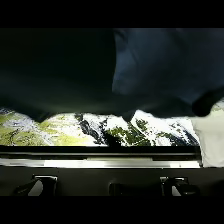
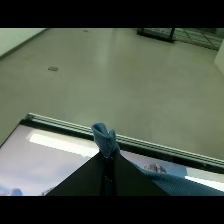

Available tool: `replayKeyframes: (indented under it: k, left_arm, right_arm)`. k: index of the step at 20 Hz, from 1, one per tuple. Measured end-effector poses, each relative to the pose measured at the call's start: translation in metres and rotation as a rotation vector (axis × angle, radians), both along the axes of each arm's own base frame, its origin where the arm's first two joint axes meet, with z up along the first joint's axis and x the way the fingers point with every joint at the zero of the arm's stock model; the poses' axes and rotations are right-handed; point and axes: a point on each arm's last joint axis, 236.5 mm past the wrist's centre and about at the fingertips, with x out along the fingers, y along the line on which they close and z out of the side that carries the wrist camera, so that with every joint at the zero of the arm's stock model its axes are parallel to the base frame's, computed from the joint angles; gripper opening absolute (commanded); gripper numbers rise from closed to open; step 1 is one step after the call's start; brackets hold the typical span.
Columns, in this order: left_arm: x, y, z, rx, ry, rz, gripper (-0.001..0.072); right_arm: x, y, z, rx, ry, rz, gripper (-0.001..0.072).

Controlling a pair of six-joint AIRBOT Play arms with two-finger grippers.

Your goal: Fold the clothes and pants, and hang the long-sleeved shirts on hangers.

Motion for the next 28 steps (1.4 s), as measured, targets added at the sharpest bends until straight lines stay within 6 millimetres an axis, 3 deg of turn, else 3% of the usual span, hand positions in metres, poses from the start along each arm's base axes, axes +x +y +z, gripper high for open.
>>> replayKeyframes:
  k: [3, 5, 7, 10, 13, 16, 18, 20, 22, 25, 28]
  left_arm:
    - [0.000, 0.006, -0.012, -0.012, 0.044, 0.026, 0.0012]
    - [0.021, 0.012, -0.033, -0.018, 0.112, 0.016, 0.0012]
    - [0.060, 0.017, -0.067, -0.033, 0.213, -0.024, 0.0013]
    - [0.130, 0.025, -0.140, -0.064, 0.409, -0.084, 0.0012]
    - [0.201, 0.028, -0.243, -0.118, 0.633, -0.142, 0.0013]
    - [0.261, 0.025, -0.348, -0.167, 0.792, -0.174, 0.0013]
    - [0.289, 0.023, -0.402, -0.184, 0.842, -0.180, 0.0012]
    - [0.313, 0.021, -0.442, -0.193, 0.848, -0.176, 0.0013]
    - [0.329, 0.020, -0.467, -0.198, 0.839, -0.169, 0.0013]
    - [0.338, 0.019, -0.487, -0.203, 0.842, -0.166, 0.0013]
    - [0.328, 0.014, -0.507, -0.215, 0.913, -0.181, 0.0013]
  right_arm:
    - [0.009, -0.002, -0.001, 0.042, 0.020, -0.006, 0.0025]
    - [0.039, -0.002, -0.019, 0.082, 0.108, -0.007, 0.0025]
    - [0.082, -0.003, -0.053, 0.119, 0.239, -0.016, 0.0025]
    - [0.162, -0.004, -0.134, 0.140, 0.497, -0.031, 0.0025]
    - [0.236, -0.006, -0.236, 0.149, 0.753, -0.050, 0.0026]
    - [0.295, -0.008, -0.337, 0.159, 0.941, -0.071, 0.0026]
    - [0.326, -0.009, -0.398, 0.171, 1.018, -0.086, 0.0025]
    - [0.351, -0.010, -0.444, 0.189, 1.048, -0.101, 0.0025]
    - [0.369, -0.011, -0.474, 0.205, 1.050, -0.112, 0.0025]
    - [0.382, -0.012, -0.494, 0.210, 1.039, -0.117, 0.0025]
    - [0.378, -0.014, -0.507, 0.191, 1.076, -0.119, 0.0025]
